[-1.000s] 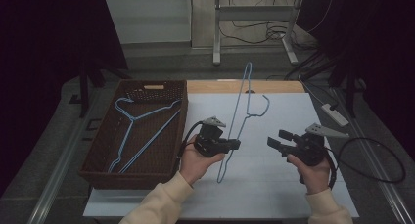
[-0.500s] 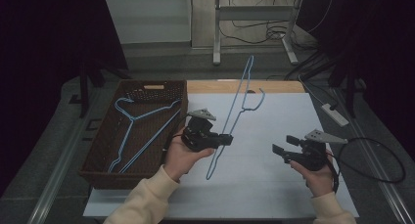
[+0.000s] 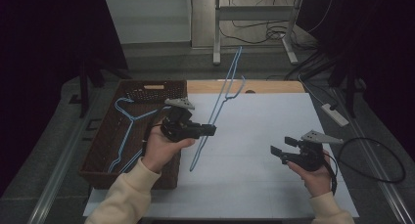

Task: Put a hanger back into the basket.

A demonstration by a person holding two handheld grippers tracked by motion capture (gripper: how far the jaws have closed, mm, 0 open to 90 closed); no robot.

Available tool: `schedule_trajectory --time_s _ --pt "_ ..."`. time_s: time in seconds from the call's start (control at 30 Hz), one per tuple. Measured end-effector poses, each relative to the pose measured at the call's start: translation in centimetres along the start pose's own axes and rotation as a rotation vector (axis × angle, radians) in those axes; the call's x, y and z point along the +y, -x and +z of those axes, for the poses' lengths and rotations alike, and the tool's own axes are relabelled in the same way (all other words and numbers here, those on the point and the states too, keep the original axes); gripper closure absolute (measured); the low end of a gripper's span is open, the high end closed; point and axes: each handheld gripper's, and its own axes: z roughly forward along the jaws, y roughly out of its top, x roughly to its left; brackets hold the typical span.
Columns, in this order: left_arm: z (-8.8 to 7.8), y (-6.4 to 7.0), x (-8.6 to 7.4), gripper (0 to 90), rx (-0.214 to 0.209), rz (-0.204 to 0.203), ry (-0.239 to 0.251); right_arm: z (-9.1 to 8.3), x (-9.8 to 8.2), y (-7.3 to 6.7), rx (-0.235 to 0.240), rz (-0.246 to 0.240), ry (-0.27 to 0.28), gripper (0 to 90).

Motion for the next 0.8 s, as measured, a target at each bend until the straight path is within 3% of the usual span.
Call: schedule_trajectory --time_s 0.4,0.8 --pt "-6.3 -2.8 -0.2 87.2 0.038 0.002 0.024 0.3 -0.2 0.1 -0.005 0.000 -0.014 26.2" --pt "-10.6 -6.1 -3.6 87.3 0.087 -0.030 0.009 0.6 -0.3 0.0 -0.008 0.002 -0.024 26.3"
